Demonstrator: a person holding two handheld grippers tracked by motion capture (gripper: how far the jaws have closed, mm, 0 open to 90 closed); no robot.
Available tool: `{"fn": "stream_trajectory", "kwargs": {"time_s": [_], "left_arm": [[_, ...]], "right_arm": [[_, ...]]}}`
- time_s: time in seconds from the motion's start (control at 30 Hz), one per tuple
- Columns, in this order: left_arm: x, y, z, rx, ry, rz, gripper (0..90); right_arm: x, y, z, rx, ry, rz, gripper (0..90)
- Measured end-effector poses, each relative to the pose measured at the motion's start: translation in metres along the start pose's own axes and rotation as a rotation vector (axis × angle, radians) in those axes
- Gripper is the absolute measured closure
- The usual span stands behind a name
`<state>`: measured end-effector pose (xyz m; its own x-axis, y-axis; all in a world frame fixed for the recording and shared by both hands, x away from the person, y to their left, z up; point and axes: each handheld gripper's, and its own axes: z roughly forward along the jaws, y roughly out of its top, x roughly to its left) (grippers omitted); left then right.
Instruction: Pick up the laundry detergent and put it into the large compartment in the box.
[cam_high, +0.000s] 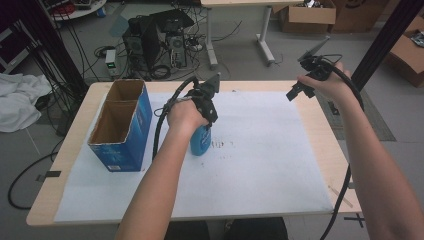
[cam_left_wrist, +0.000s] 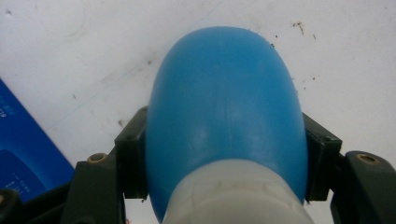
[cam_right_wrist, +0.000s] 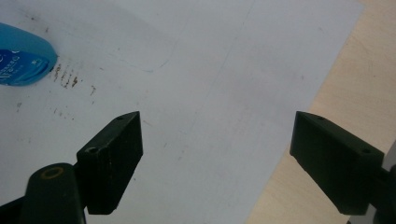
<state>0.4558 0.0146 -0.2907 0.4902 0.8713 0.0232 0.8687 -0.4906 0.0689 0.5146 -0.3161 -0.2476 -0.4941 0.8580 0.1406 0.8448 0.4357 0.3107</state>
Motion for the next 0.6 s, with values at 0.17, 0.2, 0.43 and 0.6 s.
{"fn": "stream_trajectory", "kwargs": {"time_s": [0.17,0.2,0.43,0.6], "left_arm": [[0.0002,0.0004,0.0,0.003,0.003,0.003,37.0],[0.0003,0.0004,0.0,0.003,0.002,0.002,37.0],[0.0005,0.0003,0.0,-0.001,-0.002,-0.002,37.2],[0.0007,0.0,-0.0002,-0.007,-0.001,0.007,37.6]], "right_arm": [[0.0003,0.0002,-0.0005,-0.004,0.002,-0.002,17.5],[0.0006,0.0002,-0.0006,-0.004,0.002,-0.002,17.5],[0.0008,0.0,-0.0004,-0.003,0.003,-0.001,17.5],[0.0006,-0.0006,-0.0004,-0.003,0.002,-0.002,17.5]]}}
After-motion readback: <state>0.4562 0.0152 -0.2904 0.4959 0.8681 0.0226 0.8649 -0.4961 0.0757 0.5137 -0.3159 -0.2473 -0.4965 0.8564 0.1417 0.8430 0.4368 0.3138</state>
